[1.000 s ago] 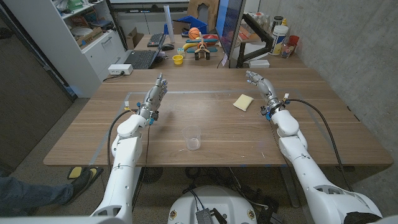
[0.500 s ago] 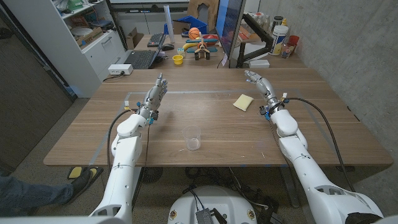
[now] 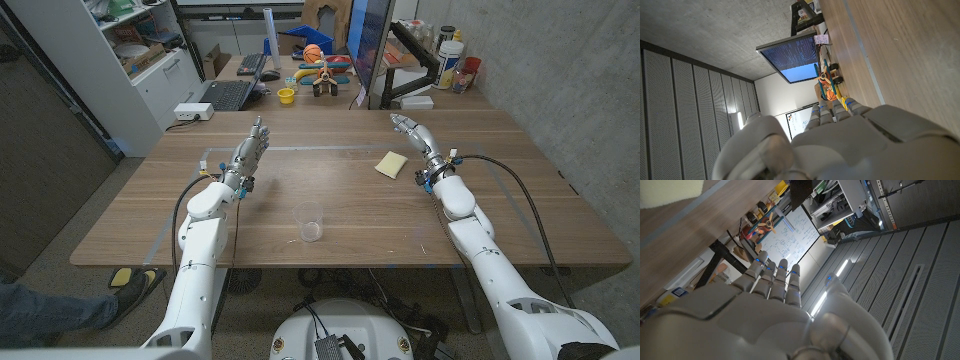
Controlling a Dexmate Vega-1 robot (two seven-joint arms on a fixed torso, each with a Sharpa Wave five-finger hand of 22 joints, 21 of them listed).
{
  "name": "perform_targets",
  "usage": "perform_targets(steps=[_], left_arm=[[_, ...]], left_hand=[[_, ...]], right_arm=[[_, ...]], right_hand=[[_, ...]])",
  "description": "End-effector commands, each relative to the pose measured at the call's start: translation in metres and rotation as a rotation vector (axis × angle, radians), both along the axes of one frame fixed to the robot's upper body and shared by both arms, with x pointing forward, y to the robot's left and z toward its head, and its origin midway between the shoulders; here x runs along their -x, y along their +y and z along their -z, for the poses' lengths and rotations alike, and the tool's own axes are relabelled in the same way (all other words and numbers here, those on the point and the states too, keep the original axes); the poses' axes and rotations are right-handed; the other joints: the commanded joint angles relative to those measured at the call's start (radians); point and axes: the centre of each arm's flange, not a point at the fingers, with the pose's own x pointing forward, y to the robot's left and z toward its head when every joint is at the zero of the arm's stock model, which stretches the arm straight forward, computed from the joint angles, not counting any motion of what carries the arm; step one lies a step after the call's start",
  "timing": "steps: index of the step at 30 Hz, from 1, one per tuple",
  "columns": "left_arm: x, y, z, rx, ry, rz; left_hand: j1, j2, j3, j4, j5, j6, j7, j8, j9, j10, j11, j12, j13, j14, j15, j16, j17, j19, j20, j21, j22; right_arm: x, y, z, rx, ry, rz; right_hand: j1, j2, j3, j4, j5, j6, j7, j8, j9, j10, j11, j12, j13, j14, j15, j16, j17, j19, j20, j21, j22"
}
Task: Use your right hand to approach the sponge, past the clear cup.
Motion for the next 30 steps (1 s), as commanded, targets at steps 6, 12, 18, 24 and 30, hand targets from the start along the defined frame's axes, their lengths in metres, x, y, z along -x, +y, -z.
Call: perform_targets(steps=[6, 12, 18, 24, 30], left_arm=[[0.003, -0.0013, -0.0011, 0.001, -0.003, -0.001], [0.0019, -0.0034, -0.0016, -0.005, 0.0, 0.003], [0.001, -0.0057, -0.0022, -0.008, 0.0, 0.008], [0.0011, -0.0062, -0.0035, -0.01, -0.002, 0.007], [0.0012, -0.0067, -0.0041, -0.016, -0.002, 0.007]], left_hand=[[0.005, 0.007, -0.01, 0.001, -0.004, 0.008, -0.001, 0.002, 0.003, 0.001, -0.006, 0.0, 0.005, -0.007, -0.001, 0.002, 0.006, -0.007, -0.002, 0.002, 0.006], [0.006, 0.008, -0.011, 0.0, -0.004, 0.01, 0.0, 0.002, 0.003, 0.002, -0.004, 0.001, 0.005, -0.007, -0.001, 0.002, 0.006, -0.007, -0.002, 0.003, 0.006], [0.007, 0.009, -0.012, 0.0, -0.005, 0.011, -0.001, 0.002, 0.003, 0.001, -0.004, 0.0, 0.005, -0.008, -0.001, 0.002, 0.006, -0.008, -0.003, 0.003, 0.006], [0.007, 0.01, -0.013, 0.0, -0.006, 0.013, 0.001, 0.003, 0.003, 0.001, -0.004, 0.0, 0.005, -0.008, 0.001, 0.002, 0.006, -0.008, -0.004, 0.003, 0.006], [0.009, 0.011, -0.014, 0.0, -0.006, 0.015, 0.0, 0.003, 0.003, 0.001, -0.006, 0.0, 0.005, -0.01, -0.001, 0.002, 0.006, -0.012, -0.004, 0.002, 0.006]], right_arm=[[-0.0002, 0.0035, 0.0, 0.066, -0.03, 0.065], [0.0006, 0.0042, 0.0, 0.089, -0.037, 0.086], [0.0006, 0.0046, 0.0007, 0.107, -0.043, 0.106], [0.0002, 0.0056, 0.0005, 0.135, -0.05, 0.128], [-0.0007, 0.0077, 0.001, 0.166, -0.055, 0.153]], right_hand=[[-0.002, -0.007, 0.005, -0.009, 0.009, 0.011, -0.012, 0.002, 0.001, 0.012, -0.021, -0.003, 0.002, 0.008, -0.027, -0.003, 0.0, -0.005, -0.043, -0.014, 0.003], [-0.002, -0.008, 0.005, -0.011, 0.009, 0.014, -0.021, 0.001, 0.001, 0.016, -0.031, -0.003, 0.002, 0.005, -0.028, -0.005, 0.0, -0.004, -0.044, -0.018, 0.003], [-0.003, -0.009, 0.005, -0.012, 0.01, 0.014, -0.03, 0.0, 0.001, 0.016, -0.03, -0.003, 0.002, 0.006, -0.03, -0.005, 0.0, -0.004, -0.046, -0.023, 0.003], [-0.002, -0.011, 0.006, -0.014, 0.01, 0.019, -0.039, 0.001, 0.001, 0.023, -0.033, -0.001, 0.002, 0.008, -0.035, -0.005, -0.001, -0.003, -0.05, -0.028, 0.003], [-0.002, -0.012, 0.006, -0.015, 0.011, 0.019, -0.044, 0.0, 0.001, 0.021, -0.036, -0.003, 0.001, 0.007, -0.035, -0.006, -0.001, -0.004, -0.05, -0.031, 0.003]])
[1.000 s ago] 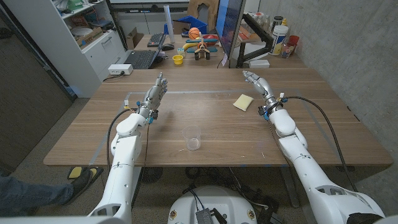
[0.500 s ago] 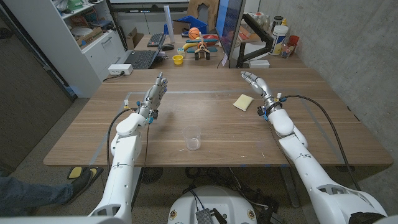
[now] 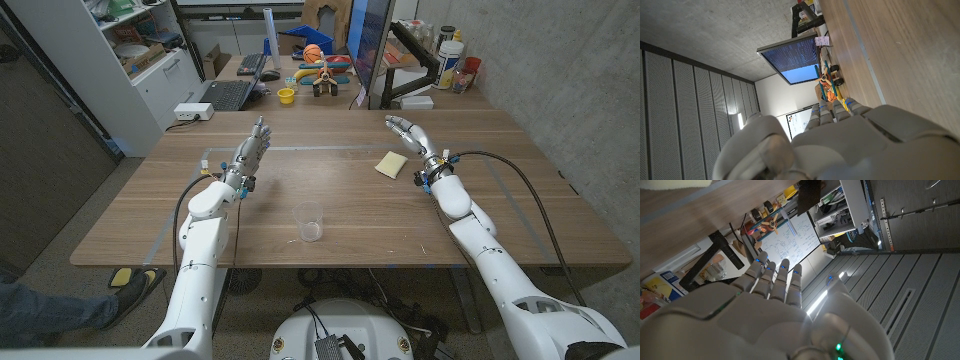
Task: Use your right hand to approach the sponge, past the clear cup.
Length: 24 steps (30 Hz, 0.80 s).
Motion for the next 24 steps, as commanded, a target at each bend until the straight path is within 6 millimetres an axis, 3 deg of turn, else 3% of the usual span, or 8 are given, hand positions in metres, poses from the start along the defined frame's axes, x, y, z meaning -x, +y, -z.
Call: perform_targets(steps=[1, 17, 24], left_arm=[[-0.0001, -0.002, -0.0023, -0.01, -0.001, 0.001], [0.0011, 0.0005, -0.0076, -0.028, -0.001, -0.005], [0.0001, 0.0011, -0.0085, -0.032, 0.001, -0.006]], left_hand=[[0.005, 0.007, -0.005, 0.0, -0.003, 0.004, 0.004, 0.003, 0.004, 0.001, -0.005, 0.0, 0.005, -0.009, -0.001, 0.002, 0.006, -0.012, -0.003, 0.002, 0.006], [0.008, 0.01, -0.008, 0.0, -0.005, 0.008, 0.004, 0.003, 0.004, 0.001, -0.006, 0.0, 0.005, -0.011, -0.001, 0.002, 0.006, -0.015, 0.0, 0.002, 0.006], [0.009, 0.011, -0.009, 0.0, -0.005, 0.01, 0.003, 0.003, 0.004, 0.0, -0.006, 0.0, 0.005, -0.012, 0.0, 0.002, 0.006, -0.018, 0.0, 0.001, 0.006]], right_arm=[[-0.0011, 0.0026, 0.001, 0.058, -0.013, 0.051], [0.0016, 0.0051, -0.0008, 0.109, -0.038, 0.107], [0.0001, 0.0062, -0.0009, 0.137, -0.04, 0.129]], right_hand=[[0.002, -0.008, 0.002, -0.006, 0.007, 0.002, -0.01, 0.0, 0.001, 0.003, -0.003, -0.003, 0.001, 0.006, -0.035, -0.003, -0.001, -0.004, -0.05, -0.003, 0.003], [0.002, -0.013, 0.002, -0.01, 0.009, 0.017, -0.014, 0.003, 0.001, 0.004, -0.015, -0.005, 0.001, 0.009, -0.039, -0.003, -0.002, -0.008, -0.048, -0.015, 0.003], [0.002, -0.014, 0.003, -0.011, 0.01, 0.02, -0.018, 0.002, 0.001, -0.007, -0.034, -0.01, 0.0, 0.006, -0.04, -0.005, -0.002, -0.009, -0.049, -0.022, 0.004]])
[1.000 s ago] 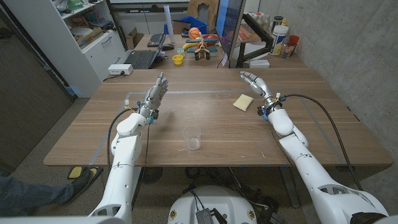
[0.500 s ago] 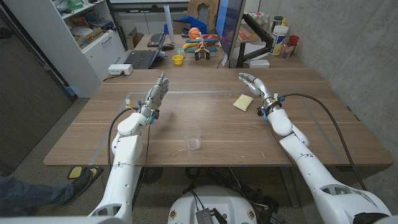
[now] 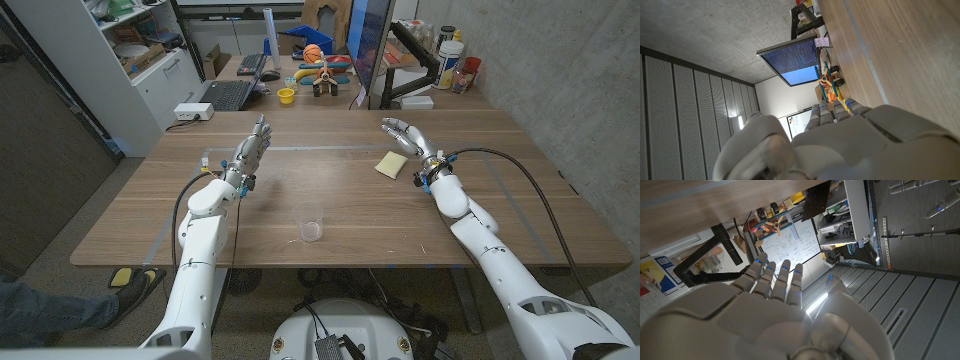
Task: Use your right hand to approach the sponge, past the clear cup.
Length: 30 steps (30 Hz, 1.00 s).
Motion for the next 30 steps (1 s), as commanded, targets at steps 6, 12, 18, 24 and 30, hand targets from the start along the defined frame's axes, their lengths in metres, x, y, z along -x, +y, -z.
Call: perform_targets(steps=[6, 12, 18, 24, 30], left_arm=[[-0.0018, 0.0012, -0.0021, -0.008, 0.003, -0.002], [-0.002, 0.0013, -0.0019, -0.006, 0.0, -0.001], [-0.0025, 0.0023, 0.0, 0.003, 0.0, -0.002], [-0.0025, 0.0028, 0.0009, 0.003, 0.0, -0.003], [-0.003, 0.003, 0.0009, 0.0, 0.004, -0.002]], left_hand=[[0.006, 0.008, -0.01, 0.0, -0.002, 0.01, 0.003, 0.003, 0.004, -0.001, -0.005, -0.001, 0.005, -0.012, 0.0, 0.002, 0.006, -0.008, 0.001, 0.001, 0.006], [0.006, 0.008, -0.011, 0.0, -0.002, 0.011, 0.002, 0.003, 0.004, -0.001, -0.005, -0.001, 0.005, -0.014, 0.0, 0.002, 0.006, -0.01, 0.002, 0.001, 0.006], [0.007, 0.009, -0.012, 0.0, -0.003, 0.013, 0.002, 0.003, 0.004, -0.001, -0.005, -0.001, 0.005, -0.014, -0.001, 0.002, 0.006, -0.011, 0.004, 0.002, 0.006], [0.008, 0.01, -0.013, 0.0, -0.004, 0.016, 0.002, 0.004, 0.004, 0.001, -0.002, 0.0, 0.005, -0.014, -0.002, 0.002, 0.006, -0.011, 0.002, 0.002, 0.006], [0.008, 0.01, -0.014, 0.0, -0.004, 0.02, 0.002, 0.005, 0.004, 0.0, -0.005, 0.0, 0.005, -0.014, -0.002, 0.002, 0.006, -0.011, 0.002, 0.002, 0.006]], right_arm=[[-0.0023, 0.006, 0.0011, 0.064, -0.011, 0.045], [-0.0041, 0.0081, 0.0016, 0.097, -0.015, 0.073], [-0.0049, 0.0081, 0.0003, 0.116, -0.022, 0.09], [-0.0067, 0.0097, 0.0006, 0.155, -0.018, 0.122], [-0.0089, 0.0115, 0.0024, 0.18, -0.018, 0.145]], right_hand=[[0.004, -0.011, -0.001, -0.007, 0.007, 0.01, -0.011, 0.002, 0.001, -0.001, -0.017, -0.003, 0.003, -0.001, -0.045, -0.002, 0.003, -0.003, -0.05, -0.007, 0.004], [0.004, -0.012, 0.0, -0.008, 0.008, 0.013, -0.013, 0.002, 0.0, -0.018, -0.021, -0.01, 0.002, -0.007, -0.045, -0.004, 0.003, -0.006, -0.05, -0.013, 0.004], [0.003, -0.012, 0.0, -0.009, 0.009, 0.014, -0.021, 0.001, 0.0, -0.023, -0.026, -0.012, 0.002, -0.012, -0.045, -0.005, 0.003, -0.011, -0.05, -0.02, 0.004], [0.002, -0.013, 0.0, -0.009, 0.01, 0.013, -0.031, -0.002, 0.0, -0.026, -0.031, -0.013, 0.002, -0.018, -0.041, -0.007, 0.003, -0.016, -0.049, -0.029, 0.004], [-0.001, -0.014, 0.0, -0.008, 0.01, 0.011, -0.037, -0.003, 0.0, -0.021, -0.03, -0.011, 0.002, -0.021, -0.04, -0.007, 0.004, -0.02, -0.048, -0.035, 0.005]])
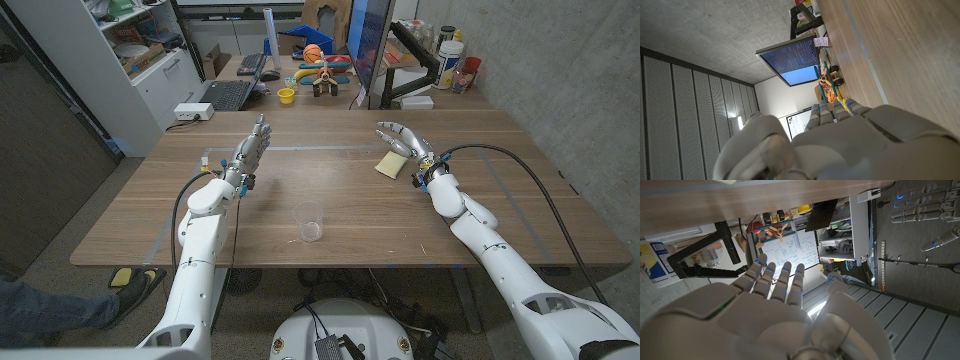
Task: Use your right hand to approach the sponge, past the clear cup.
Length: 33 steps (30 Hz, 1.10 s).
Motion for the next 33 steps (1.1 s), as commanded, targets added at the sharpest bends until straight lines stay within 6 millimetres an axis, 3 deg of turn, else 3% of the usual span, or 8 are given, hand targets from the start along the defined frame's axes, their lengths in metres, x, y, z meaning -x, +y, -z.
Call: perform_targets(steps=[1, 33], left_arm=[[-0.0008, 0.0011, 0.001, 0.001, 0.002, 0.0], [-0.0017, -0.0012, -0.0022, -0.032, 0.013, -0.006]], left_hand=[[0.003, 0.005, -0.006, 0.0, -0.004, 0.01, 0.002, 0.005, 0.003, -0.001, -0.004, -0.001, 0.005, -0.009, 0.003, 0.002, 0.006, -0.007, -0.002, 0.003, 0.006], [0.007, 0.009, -0.011, 0.0, -0.008, 0.023, 0.006, 0.006, 0.003, -0.001, -0.004, 0.0, 0.005, -0.011, 0.003, 0.003, 0.006, -0.009, 0.001, 0.004, 0.006]], right_arm=[[-0.004, 0.0026, 0.0018, 0.05, 0.0, 0.049], [-0.0095, 0.0012, 0.007, 0.153, -0.006, 0.147]], right_hand=[[-0.001, -0.013, 0.003, -0.006, 0.01, 0.0, -0.008, -0.003, 0.0, 0.007, 0.001, 0.001, 0.002, -0.008, -0.034, -0.003, 0.003, -0.008, -0.05, -0.006, 0.005], [-0.006, -0.012, 0.004, -0.005, 0.013, -0.002, -0.02, -0.007, 0.001, -0.01, -0.001, -0.004, 0.002, -0.022, -0.032, -0.004, 0.004, -0.013, -0.048, -0.023, 0.005]])
